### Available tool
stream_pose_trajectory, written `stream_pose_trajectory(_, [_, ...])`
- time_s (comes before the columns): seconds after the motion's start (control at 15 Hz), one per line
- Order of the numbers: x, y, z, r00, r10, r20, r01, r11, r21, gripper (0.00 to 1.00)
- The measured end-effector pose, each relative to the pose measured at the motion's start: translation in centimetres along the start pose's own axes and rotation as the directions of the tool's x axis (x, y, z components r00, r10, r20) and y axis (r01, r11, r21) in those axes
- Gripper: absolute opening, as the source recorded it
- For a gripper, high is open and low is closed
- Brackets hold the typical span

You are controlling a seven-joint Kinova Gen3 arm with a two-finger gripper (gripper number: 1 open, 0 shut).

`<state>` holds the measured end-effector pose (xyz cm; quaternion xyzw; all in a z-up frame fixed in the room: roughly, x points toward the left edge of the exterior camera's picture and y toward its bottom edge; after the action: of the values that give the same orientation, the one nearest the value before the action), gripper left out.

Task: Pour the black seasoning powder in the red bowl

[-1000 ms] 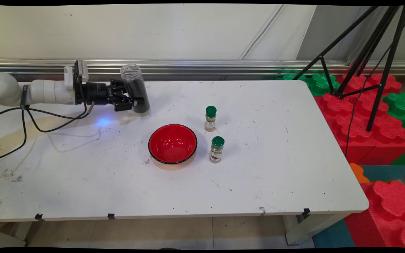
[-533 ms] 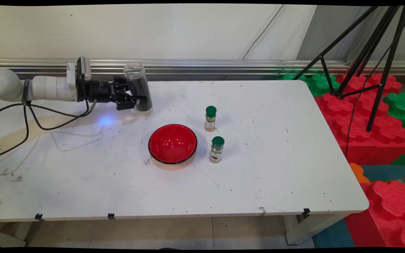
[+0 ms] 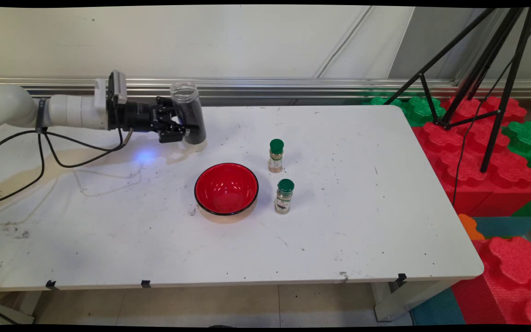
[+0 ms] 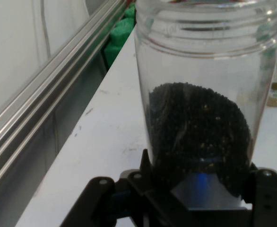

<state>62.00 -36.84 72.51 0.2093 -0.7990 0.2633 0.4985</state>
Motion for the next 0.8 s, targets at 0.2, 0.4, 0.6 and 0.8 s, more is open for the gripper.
stream_pose_trajectory(0.2, [0.8,0.1,0.6,1.000,0.016,-0.009,-0.016,1.000,-0.011,0.00])
stream_pose_trajectory(0.4, [1.7,0.2,1.3,0.999,0.026,-0.022,-0.026,0.999,-0.020,0.00])
stream_pose_trajectory(0.6, [2.3,0.3,1.8,0.999,0.033,-0.033,-0.034,0.999,-0.028,0.00])
stream_pose_trajectory(0.8, [2.9,0.3,2.3,0.998,0.047,-0.043,-0.048,0.998,-0.028,0.00])
